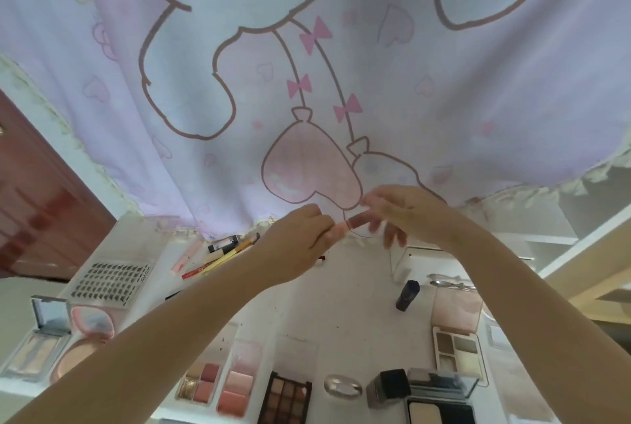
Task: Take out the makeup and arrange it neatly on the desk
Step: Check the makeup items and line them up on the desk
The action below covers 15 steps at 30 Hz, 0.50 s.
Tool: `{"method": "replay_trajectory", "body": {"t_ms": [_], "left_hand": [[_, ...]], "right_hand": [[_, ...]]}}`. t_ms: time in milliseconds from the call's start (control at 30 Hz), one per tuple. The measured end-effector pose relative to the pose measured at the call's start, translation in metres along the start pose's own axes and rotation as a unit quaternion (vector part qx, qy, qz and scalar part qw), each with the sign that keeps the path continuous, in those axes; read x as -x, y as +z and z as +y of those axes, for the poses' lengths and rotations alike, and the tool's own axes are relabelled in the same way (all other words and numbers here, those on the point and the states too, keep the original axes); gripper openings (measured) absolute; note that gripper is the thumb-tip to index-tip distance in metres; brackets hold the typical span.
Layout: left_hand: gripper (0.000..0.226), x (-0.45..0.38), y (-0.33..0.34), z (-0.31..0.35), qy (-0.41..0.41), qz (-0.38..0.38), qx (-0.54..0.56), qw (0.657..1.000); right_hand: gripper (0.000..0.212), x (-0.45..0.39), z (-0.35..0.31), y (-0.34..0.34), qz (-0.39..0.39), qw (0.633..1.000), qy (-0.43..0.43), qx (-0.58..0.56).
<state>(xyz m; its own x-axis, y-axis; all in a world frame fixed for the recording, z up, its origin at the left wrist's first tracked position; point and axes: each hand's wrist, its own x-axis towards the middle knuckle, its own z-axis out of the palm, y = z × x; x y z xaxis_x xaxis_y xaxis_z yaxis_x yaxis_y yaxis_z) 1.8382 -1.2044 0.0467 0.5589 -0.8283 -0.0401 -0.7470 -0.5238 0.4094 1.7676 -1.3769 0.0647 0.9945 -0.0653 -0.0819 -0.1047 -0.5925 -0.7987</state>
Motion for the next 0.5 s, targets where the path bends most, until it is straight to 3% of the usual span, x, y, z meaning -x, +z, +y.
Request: {"method": "replay_trajectory", "body": {"t_ms": [67, 200, 267, 333, 400, 500], "left_hand": [[0.033, 0.0004, 0.0000, 0.0009, 0.010, 0.019, -0.032, 0.999], [0.035, 0.0018, -0.0002, 0.0017, -0.003, 0.052, 0.010, 0.999], [0.032, 0.0023, -0.0023, 0.0042, -0.017, 0.071, 0.032, 0.997], [0.030, 0.0019, -0.0029, 0.0067, -0.012, 0.081, 0.021, 0.996], [0.028, 0.0015, -0.0029, 0.0074, -0.002, 0.083, 0.004, 0.997], [0.029, 0.0009, 0.0000, 0.0050, -0.001, 0.074, -0.004, 0.997]], "right_hand": [[0.034, -0.0012, 0.0032, 0.0000, 0.023, 0.998, 0.014, 0.048], [0.026, 0.0033, 0.0081, -0.0028, 0.048, 0.995, -0.058, -0.069], [0.026, 0.0037, 0.0068, -0.0053, 0.030, 0.990, -0.046, -0.128], [0.013, 0.0019, 0.0049, -0.0031, 0.020, 0.993, -0.001, -0.114], [0.027, 0.0000, 0.0045, -0.0031, 0.035, 0.998, 0.026, -0.053], [0.020, 0.0030, 0.0068, -0.0065, 0.025, 0.994, -0.028, -0.098]]}}
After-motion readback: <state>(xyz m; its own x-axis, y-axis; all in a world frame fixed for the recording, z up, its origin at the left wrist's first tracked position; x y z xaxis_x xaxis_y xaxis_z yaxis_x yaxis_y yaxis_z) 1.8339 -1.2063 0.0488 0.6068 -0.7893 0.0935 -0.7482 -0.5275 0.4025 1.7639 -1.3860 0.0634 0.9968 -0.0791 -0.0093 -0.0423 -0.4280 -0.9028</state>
